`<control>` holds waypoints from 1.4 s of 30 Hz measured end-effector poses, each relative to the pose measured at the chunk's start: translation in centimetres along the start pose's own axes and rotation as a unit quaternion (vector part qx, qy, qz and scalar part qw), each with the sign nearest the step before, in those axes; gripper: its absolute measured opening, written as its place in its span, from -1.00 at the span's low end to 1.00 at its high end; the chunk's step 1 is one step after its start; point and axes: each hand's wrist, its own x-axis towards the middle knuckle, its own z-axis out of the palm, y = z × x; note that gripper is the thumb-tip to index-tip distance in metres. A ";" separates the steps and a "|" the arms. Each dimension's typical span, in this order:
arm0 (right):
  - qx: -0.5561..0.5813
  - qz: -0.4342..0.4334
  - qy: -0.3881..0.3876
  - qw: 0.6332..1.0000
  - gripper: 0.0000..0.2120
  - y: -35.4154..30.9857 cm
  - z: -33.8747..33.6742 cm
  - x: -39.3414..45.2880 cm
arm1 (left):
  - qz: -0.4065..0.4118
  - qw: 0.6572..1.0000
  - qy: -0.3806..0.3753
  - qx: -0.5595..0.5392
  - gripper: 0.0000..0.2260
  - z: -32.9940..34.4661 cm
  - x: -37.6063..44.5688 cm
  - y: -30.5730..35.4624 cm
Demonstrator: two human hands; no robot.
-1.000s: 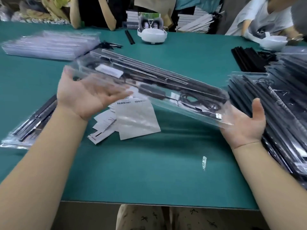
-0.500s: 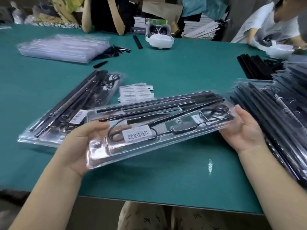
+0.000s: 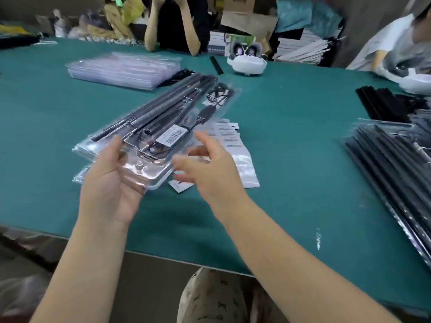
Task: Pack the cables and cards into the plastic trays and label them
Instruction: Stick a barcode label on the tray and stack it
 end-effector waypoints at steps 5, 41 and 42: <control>-0.034 0.001 0.029 0.999 -0.50 2.7 3.9 1.9 | 0.258 0.861 0.230 0.372 -0.69 -1.6 1.0 0.2; -0.237 -0.001 -0.021 0.971 -0.63 4.4 4.8 1.7 | 0.147 0.835 0.275 0.454 -0.25 -6.5 4.7 -2.3; -0.201 0.008 -0.009 0.980 -0.57 3.9 4.2 1.6 | 0.151 0.830 0.278 0.460 -0.25 -6.2 4.4 -2.2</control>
